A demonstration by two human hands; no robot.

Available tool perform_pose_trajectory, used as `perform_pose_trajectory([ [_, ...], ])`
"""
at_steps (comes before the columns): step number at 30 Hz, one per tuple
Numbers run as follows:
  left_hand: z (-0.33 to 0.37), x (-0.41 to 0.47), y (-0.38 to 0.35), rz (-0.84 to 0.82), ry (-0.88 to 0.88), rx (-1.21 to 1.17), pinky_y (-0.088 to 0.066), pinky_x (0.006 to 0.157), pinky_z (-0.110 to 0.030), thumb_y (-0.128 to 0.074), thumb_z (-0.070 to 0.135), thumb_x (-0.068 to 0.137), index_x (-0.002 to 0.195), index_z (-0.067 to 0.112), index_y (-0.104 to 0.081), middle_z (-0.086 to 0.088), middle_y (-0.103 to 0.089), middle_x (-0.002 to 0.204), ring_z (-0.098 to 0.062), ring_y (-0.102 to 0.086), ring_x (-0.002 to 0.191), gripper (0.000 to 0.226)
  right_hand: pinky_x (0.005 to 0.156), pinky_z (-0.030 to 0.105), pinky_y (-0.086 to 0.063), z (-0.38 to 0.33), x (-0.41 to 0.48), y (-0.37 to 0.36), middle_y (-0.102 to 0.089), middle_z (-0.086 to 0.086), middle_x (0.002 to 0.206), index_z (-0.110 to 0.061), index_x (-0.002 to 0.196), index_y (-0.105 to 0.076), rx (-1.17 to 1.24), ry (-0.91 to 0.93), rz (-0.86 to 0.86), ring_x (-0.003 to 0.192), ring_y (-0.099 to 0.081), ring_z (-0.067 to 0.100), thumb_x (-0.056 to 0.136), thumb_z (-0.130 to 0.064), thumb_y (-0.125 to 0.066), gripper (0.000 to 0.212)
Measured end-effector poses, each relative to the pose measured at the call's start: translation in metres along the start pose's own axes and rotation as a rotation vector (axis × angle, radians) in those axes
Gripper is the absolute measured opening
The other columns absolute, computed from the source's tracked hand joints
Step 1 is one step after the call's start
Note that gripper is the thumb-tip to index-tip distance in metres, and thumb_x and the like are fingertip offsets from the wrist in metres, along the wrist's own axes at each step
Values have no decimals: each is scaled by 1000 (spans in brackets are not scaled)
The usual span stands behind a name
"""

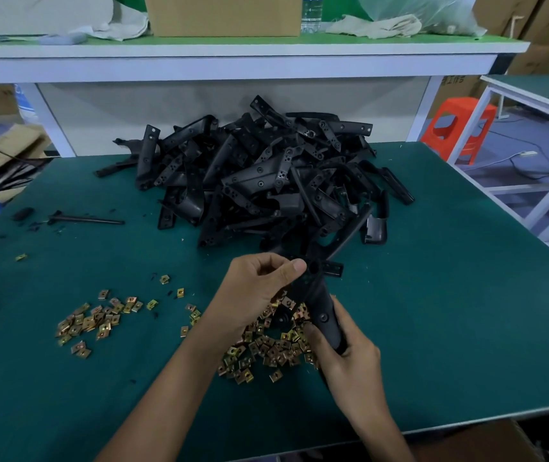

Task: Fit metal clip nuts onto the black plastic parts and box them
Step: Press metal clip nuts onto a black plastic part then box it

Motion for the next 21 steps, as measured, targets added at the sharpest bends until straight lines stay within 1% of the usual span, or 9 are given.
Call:
perform_pose_trajectory([
  [2,4,1,3,-13,-44,58,-45,58,-18,-78,48,72,67,20,-71,7,-61,62,-4,-52,58,29,65,13,-49,0,1,0,-75,-22,96,-55,138,-51,-5,-8,-19,78,-67,-2,84,-59,-65,56],
  [3,5,2,5,-16,-65,73,-40,53,-15,-78,47,73,64,21,-68,12,-55,57,-1,-46,52,29,65,13,-48,0,1,0,-75,-21,96,-53,139,-52,-12,-7,-27,78,-67,-1,85,-57,-65,56],
  [6,4,5,7,-11,-80,86,-33,47,-12,-78,45,75,63,20,-61,16,-45,51,0,-36,46,33,69,10,-47,2,3,1,-74,-22,102,-47,141,-53,-41,-5,-52,86,-67,-4,91,-44,-71,53],
  [10,-5,4,2,-8,-47,34,-37,52,-17,-78,45,74,63,18,-59,11,-46,54,-3,-39,50,36,68,9,-46,3,2,0,-74,-24,99,-49,140,-53,-58,-8,-38,85,-68,-4,92,-36,-73,53],
  [13,-5,5,3,-36,-36,65,-43,54,-17,-81,46,71,65,17,-64,7,-58,59,-5,-50,56,34,69,8,-46,2,2,-2,-73,-27,102,-50,140,-51,-66,-11,-18,89,-68,-5,92,-36,-73,55],
  [16,1,5,1,-85,-17,109,-45,55,-17,-84,43,72,63,19,-66,6,-63,62,-4,-56,58,31,67,9,-47,1,1,-2,-73,-27,99,-51,141,-50,-49,-23,5,85,-68,-4,89,-45,-73,57],
  [18,3,4,-4,-54,-31,177,-49,57,-26,-84,43,77,63,23,-67,2,-66,64,-8,-58,61,30,64,10,-46,-3,0,-2,-73,-24,92,-49,141,-52,-24,-30,24,78,-68,-1,87,-56,-71,57],
  [20,4,1,-12,-3,-89,255,-48,54,-32,-79,47,80,67,25,-69,3,-66,63,-9,-58,58,28,64,12,-46,-6,-1,-1,-73,-22,93,-51,139,-53,5,-29,44,79,-68,1,88,-55,-68,54],
  [21,5,-2,-17,14,-127,292,-46,51,-29,-76,50,82,69,27,-70,6,-66,61,-7,-57,55,27,66,13,-47,-8,-1,-1,-73,-21,99,-51,139,-53,21,-23,53,84,-69,2,90,-50,-68,51],
])
Point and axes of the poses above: each hand's wrist, its own x-axis towards the middle knuckle, its own y-axis out of the back of the hand, z = x × y, the point moved 1 cm from there along x, towards the middle knuckle
